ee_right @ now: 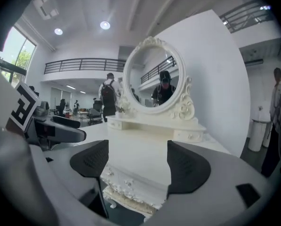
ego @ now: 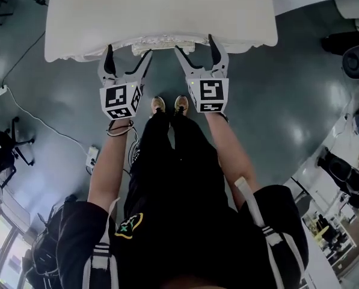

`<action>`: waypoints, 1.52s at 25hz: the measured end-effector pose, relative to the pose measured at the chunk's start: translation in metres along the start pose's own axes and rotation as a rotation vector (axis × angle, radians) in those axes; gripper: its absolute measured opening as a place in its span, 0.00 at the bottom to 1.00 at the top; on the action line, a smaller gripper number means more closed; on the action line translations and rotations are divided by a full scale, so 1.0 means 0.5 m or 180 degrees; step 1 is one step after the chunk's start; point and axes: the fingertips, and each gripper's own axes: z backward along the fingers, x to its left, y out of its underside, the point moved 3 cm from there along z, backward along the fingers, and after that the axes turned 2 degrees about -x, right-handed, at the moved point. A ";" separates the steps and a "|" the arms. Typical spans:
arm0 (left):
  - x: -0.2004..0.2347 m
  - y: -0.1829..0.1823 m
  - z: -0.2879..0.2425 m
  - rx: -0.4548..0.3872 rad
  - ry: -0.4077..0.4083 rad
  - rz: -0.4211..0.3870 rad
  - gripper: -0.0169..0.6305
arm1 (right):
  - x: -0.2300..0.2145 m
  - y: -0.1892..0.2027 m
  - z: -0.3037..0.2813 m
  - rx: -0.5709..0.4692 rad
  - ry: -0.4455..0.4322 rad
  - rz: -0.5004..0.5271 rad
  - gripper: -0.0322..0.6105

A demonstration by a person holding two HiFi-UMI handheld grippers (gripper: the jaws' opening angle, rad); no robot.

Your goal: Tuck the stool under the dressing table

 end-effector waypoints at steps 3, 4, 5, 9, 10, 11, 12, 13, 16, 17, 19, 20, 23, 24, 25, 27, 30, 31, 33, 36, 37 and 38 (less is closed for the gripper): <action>0.001 -0.131 0.042 -0.0241 0.0142 -0.0035 0.82 | 0.021 -0.127 0.036 -0.0231 -0.0075 0.0118 0.67; 0.000 -0.175 0.055 -0.0334 0.0191 -0.0071 0.82 | 0.026 -0.167 0.047 -0.0310 -0.0106 0.0149 0.67; -0.003 -0.216 0.068 -0.0425 0.0237 -0.0112 0.82 | 0.032 -0.205 0.058 -0.0388 -0.0138 0.0179 0.66; -0.013 -0.345 0.118 -0.0703 0.0395 -0.0269 0.81 | 0.057 -0.331 0.105 -0.0689 -0.0227 0.0286 0.66; -0.015 -0.367 0.125 -0.0750 0.0421 -0.0317 0.81 | 0.062 -0.356 0.113 -0.0780 -0.0243 0.0305 0.66; -0.016 -0.385 0.131 -0.0786 0.0437 -0.0367 0.81 | 0.068 -0.377 0.119 -0.0865 -0.0263 0.0318 0.66; -0.017 -0.398 0.135 -0.0814 0.0445 -0.0408 0.81 | 0.073 -0.392 0.123 -0.0921 -0.0284 0.0328 0.66; -0.019 -0.409 0.138 -0.0836 0.0449 -0.0435 0.81 | 0.075 -0.400 0.124 -0.0947 -0.0303 0.0342 0.66; -0.025 -0.425 0.140 -0.0868 0.0485 -0.0462 0.79 | 0.076 -0.411 0.123 -0.0981 -0.0319 0.0409 0.63; -0.027 -0.428 0.143 -0.0873 0.0501 -0.0480 0.75 | 0.076 -0.416 0.125 -0.1001 -0.0317 0.0431 0.58; -0.027 -0.435 0.150 -0.0891 0.0513 -0.0536 0.53 | 0.079 -0.426 0.130 -0.1045 -0.0328 0.0478 0.42; -0.027 -0.440 0.153 -0.0906 0.0509 -0.0564 0.43 | 0.081 -0.432 0.133 -0.1062 -0.0339 0.0503 0.36; -0.027 -0.452 0.159 -0.0947 0.0528 -0.0651 0.19 | 0.084 -0.444 0.138 -0.1095 -0.0352 0.0574 0.14; -0.027 -0.453 0.159 -0.0944 0.0566 -0.0652 0.13 | 0.087 -0.447 0.138 -0.1097 -0.0369 0.0595 0.08; -0.027 -0.452 0.159 -0.0931 0.0626 -0.0624 0.08 | 0.092 -0.448 0.136 -0.1092 -0.0403 0.0613 0.08; -0.029 -0.447 0.155 -0.0896 0.0778 -0.0542 0.06 | 0.102 -0.450 0.131 -0.1078 -0.0483 0.0646 0.08; -0.034 -0.442 0.151 -0.0854 0.0902 -0.0526 0.05 | 0.113 -0.460 0.128 -0.1109 -0.0535 0.0660 0.08; -0.036 -0.441 0.149 -0.0848 0.0918 -0.0528 0.05 | 0.113 -0.463 0.128 -0.1112 -0.0534 0.0648 0.08; -0.038 -0.443 0.143 -0.0849 0.0934 -0.0534 0.05 | 0.109 -0.464 0.124 -0.1090 -0.0541 0.0630 0.08; -0.037 -0.447 0.135 -0.0866 0.0948 -0.0542 0.05 | 0.104 -0.460 0.112 -0.1032 -0.0589 0.0614 0.08; -0.035 -0.447 0.134 -0.0869 0.0950 -0.0543 0.05 | 0.104 -0.458 0.110 -0.1018 -0.0604 0.0617 0.08; -0.034 -0.446 0.133 -0.0868 0.0950 -0.0543 0.05 | 0.106 -0.456 0.108 -0.1013 -0.0616 0.0617 0.08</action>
